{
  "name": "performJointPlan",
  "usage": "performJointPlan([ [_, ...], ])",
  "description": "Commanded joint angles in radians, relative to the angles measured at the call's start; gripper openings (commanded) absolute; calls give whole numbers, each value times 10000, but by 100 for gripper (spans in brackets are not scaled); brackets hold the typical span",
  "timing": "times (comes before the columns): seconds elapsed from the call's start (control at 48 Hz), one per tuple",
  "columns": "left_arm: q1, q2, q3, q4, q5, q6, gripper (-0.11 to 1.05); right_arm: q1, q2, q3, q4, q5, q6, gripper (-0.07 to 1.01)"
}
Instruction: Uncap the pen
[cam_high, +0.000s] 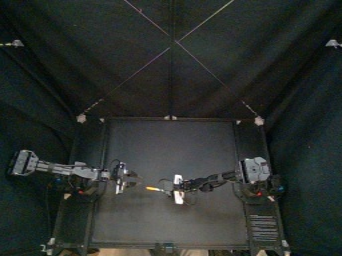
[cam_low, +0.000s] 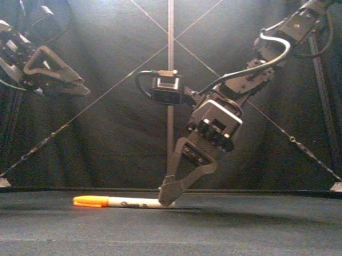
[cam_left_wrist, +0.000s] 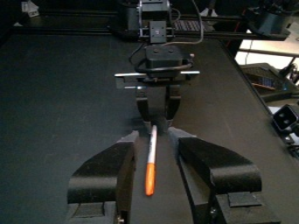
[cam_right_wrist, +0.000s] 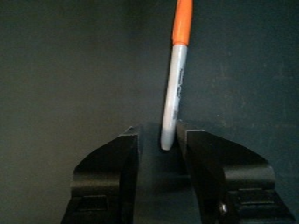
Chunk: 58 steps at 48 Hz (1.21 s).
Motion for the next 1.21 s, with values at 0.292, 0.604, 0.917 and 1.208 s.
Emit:
performJointPlan([
  [0.292,107,0,-92,-107,-46,0,74,-153,31,-353,92,61,31,63],
  [0.604,169,92,-261,-138,-123,-15,74,-307,-123,-199,61,61,0,46],
  [0.917,169,1043,-813,-138,-291,0,74,-1043,-1749,107,-522,61,-15,46],
  [1.208,276,1304,-1012,-445,-506,0,74,-1350,-2700,169,-1120,-92,-15,46],
])
